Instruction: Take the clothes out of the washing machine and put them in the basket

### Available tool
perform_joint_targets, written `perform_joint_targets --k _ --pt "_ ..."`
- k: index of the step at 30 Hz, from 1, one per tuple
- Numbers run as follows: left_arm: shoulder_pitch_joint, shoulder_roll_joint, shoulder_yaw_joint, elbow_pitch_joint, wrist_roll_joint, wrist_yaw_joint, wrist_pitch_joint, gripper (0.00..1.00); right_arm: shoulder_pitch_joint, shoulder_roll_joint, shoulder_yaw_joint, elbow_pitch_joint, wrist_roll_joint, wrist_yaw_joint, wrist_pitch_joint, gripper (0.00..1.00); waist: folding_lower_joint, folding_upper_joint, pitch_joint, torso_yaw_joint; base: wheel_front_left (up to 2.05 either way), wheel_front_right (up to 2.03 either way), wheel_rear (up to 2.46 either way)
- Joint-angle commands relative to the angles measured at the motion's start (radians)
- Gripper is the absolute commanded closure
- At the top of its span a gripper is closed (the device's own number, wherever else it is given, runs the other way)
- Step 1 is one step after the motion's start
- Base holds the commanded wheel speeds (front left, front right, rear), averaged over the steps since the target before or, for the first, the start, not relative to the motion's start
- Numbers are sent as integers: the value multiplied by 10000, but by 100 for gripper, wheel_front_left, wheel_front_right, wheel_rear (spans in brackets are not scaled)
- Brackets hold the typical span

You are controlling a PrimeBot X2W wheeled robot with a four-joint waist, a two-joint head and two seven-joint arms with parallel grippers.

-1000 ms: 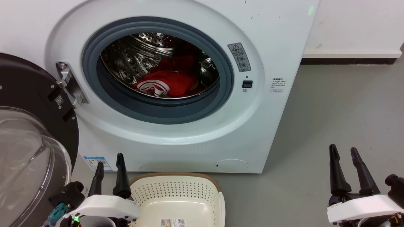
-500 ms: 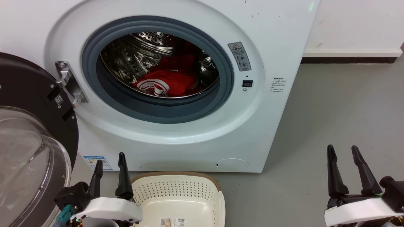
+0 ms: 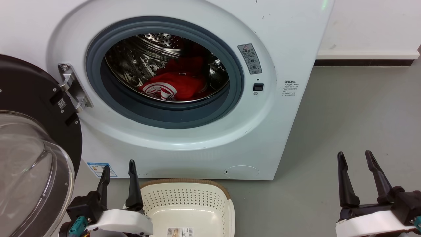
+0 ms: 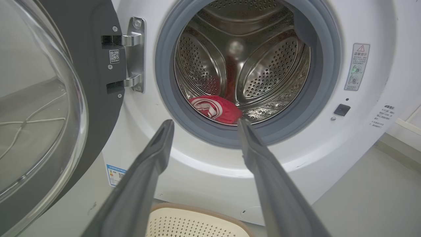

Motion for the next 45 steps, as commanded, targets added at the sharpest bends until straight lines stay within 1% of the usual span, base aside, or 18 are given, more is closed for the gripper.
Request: perform_joint_targets --k 1,6,7,19,29,45 --pt "107 21 -10 -55 225 33 -91 0 127 -10 19 -128 -258 -3 -113 0 0 -1 -5 7 0 0 0" --pt "150 21 -30 -48 548 49 -190 0 160 -10 45 -181 -594 -3 -212 0 0 -1 -14 13 0 0 0" --pt "177 21 -40 -41 709 22 -252 0 219 -10 67 -195 -810 -3 -255 0 0 -1 -25 17 0 0 0" --pt "271 21 -130 -72 1451 54 -466 0 365 -7 123 -180 -1518 -3 -471 0 0 -1 -45 30 0 0 0" --pt "321 20 -84 103 1340 -8 -452 0 380 -7 94 40 -1256 -3 -463 0 0 -1 -52 20 0 0 0" --pt "301 20 -77 207 1408 -7 -450 0 342 -7 99 137 -1203 -3 -462 0 0 -1 -82 25 0 0 0"
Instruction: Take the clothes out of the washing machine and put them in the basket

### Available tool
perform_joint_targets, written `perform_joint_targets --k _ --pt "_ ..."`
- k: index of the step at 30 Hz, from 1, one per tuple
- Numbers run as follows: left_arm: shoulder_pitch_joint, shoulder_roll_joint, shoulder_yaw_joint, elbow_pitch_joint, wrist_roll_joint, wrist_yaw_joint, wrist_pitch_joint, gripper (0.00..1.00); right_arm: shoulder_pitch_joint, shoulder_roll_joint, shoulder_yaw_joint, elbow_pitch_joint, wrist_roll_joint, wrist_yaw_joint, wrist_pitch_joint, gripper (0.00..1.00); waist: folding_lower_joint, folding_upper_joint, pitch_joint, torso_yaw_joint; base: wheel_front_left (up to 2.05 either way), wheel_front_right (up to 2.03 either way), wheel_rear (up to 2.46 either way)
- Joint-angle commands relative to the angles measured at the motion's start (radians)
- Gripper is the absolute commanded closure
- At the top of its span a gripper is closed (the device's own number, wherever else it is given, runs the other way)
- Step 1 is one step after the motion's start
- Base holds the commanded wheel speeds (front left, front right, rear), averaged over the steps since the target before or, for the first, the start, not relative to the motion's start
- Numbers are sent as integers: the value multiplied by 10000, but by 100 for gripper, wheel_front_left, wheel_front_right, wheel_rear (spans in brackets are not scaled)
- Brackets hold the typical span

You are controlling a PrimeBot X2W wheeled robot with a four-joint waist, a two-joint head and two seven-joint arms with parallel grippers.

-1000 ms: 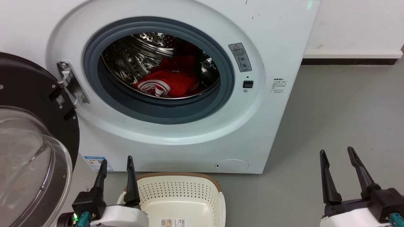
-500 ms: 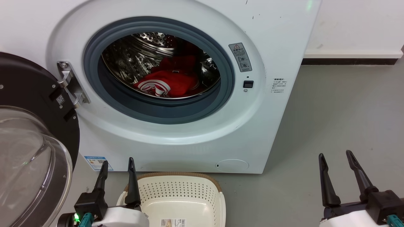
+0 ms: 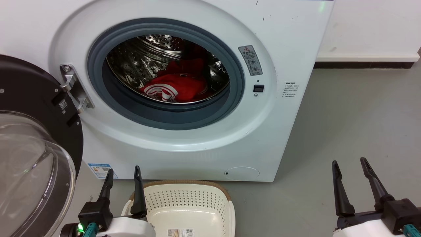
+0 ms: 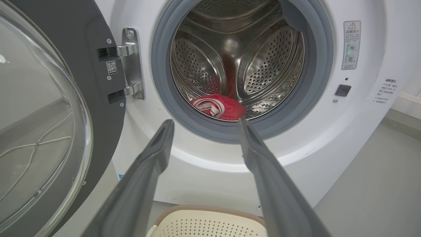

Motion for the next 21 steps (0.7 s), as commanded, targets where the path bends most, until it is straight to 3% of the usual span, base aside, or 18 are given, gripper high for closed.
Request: perform_joint_targets --k 1,10,21 --pt "55 12 26 31 41 -17 -28 0 23 -5 5 8 9 -3 -28 0 0 0 11 0 0 0 0" --pt "-1140 11 149 1135 135 -516 -26 0 -260 -5 132 -98 -60 -3 -28 0 0 0 367 -114 0 0 0" --pt "-4639 426 459 3776 690 -1332 -26 0 -1066 -2 266 -277 25 -5 -27 0 0 0 1891 -771 0 0 0"
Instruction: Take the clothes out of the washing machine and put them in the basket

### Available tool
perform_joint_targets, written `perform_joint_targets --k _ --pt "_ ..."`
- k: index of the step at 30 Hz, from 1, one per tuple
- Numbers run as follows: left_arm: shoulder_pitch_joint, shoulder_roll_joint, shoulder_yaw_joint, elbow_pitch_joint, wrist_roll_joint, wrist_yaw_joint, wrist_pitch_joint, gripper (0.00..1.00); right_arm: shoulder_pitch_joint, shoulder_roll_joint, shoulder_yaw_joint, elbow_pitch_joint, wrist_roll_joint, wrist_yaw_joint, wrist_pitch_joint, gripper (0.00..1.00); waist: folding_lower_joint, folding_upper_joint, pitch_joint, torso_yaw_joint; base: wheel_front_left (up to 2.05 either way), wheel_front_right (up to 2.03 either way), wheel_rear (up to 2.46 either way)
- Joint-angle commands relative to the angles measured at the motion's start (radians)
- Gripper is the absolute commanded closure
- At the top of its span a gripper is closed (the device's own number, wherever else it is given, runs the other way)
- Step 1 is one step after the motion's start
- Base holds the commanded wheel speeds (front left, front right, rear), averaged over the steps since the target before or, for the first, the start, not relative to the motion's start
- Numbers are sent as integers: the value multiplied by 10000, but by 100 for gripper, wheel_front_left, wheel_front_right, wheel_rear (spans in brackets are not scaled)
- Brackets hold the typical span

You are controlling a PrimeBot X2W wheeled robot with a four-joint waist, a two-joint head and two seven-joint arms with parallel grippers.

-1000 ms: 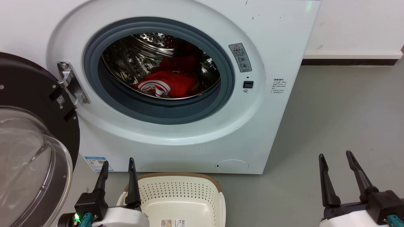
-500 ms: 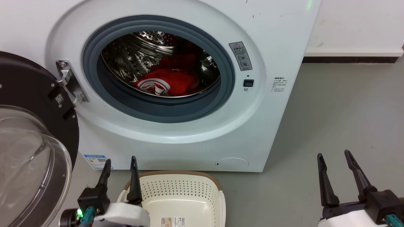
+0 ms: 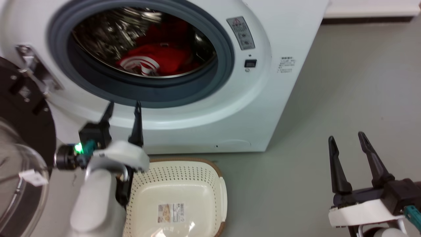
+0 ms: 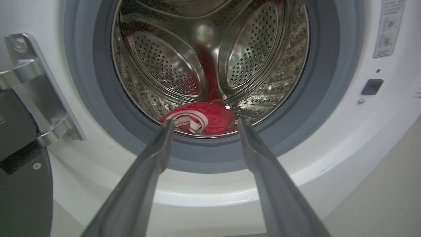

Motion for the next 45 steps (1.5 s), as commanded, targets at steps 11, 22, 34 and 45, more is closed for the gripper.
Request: perform_joint_targets --k 11,22,34,45 --pt "-4179 958 -217 3283 441 -351 -24 0 -1237 7 304 -216 322 -7 -25 0 -1 0 2225 -1081 0 0 0" --pt "-7668 1955 -727 6067 1002 -317 644 0 -2245 8 424 -535 761 -7 -25 0 -1 0 3764 -1795 0 0 0" --pt "-10242 3054 -1246 7483 1344 -447 2473 0 -2976 10 502 -927 1491 -7 -25 0 -1 0 5424 -2481 0 0 0" --pt "-11121 3282 -1456 7883 1256 -469 3748 0 -3321 7 414 -1088 1906 -7 -25 0 -1 0 6100 -2617 0 0 0"
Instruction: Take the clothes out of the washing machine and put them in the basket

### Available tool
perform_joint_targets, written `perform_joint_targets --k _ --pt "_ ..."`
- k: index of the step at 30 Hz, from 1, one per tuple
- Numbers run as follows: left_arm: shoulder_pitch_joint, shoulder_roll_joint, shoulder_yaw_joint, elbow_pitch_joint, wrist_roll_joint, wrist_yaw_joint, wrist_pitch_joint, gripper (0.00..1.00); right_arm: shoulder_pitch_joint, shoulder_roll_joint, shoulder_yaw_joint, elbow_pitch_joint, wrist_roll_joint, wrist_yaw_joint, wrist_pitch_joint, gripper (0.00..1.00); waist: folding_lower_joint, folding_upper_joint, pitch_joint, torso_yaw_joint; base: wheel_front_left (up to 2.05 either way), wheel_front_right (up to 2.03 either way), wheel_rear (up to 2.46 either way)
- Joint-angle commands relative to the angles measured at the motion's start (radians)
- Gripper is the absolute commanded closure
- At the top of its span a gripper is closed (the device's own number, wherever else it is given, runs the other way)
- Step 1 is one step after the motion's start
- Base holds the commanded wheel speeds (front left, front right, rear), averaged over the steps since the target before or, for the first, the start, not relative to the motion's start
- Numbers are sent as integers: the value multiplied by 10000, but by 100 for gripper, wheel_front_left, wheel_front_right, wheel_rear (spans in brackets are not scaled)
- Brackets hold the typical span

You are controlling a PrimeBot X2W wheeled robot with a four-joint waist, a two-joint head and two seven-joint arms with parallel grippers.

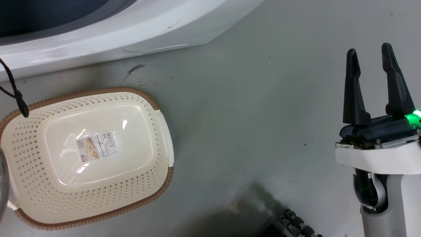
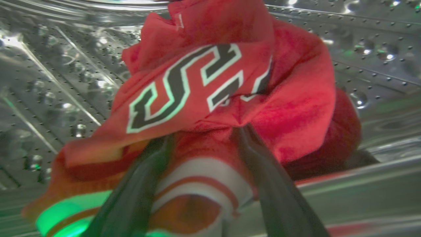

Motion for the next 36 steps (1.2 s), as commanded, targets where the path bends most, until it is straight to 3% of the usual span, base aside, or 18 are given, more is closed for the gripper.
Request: perform_joint_targets --k 1,4,5,6,19,36 --pt "51 63 -13 149 -87 -9 126 0 -127 14 -32 -3 85 -7 -25 0 -1 0 -4 7 0 0 0" --pt "28 33 -71 172 -121 60 140 0 -161 14 -7 24 122 -7 -25 0 -1 0 -23 17 0 0 0" --pt "16 25 -94 180 -129 57 132 59 -177 14 0 17 124 -7 -25 0 -1 0 -30 21 0 0 0" --pt "5 27 -113 179 -138 61 117 100 -189 14 0 4 123 -7 -25 0 -1 0 -35 23 0 0 0" --pt "349 -299 -240 97 -416 22 -923 100 32 13 -1 134 -75 -7 -25 0 -1 0 -667 177 0 0 0" --pt "3130 -1431 -456 -84 -1220 -219 -3550 100 920 11 -5 572 -809 -7 -25 0 -1 0 -3282 1169 0 0 0"
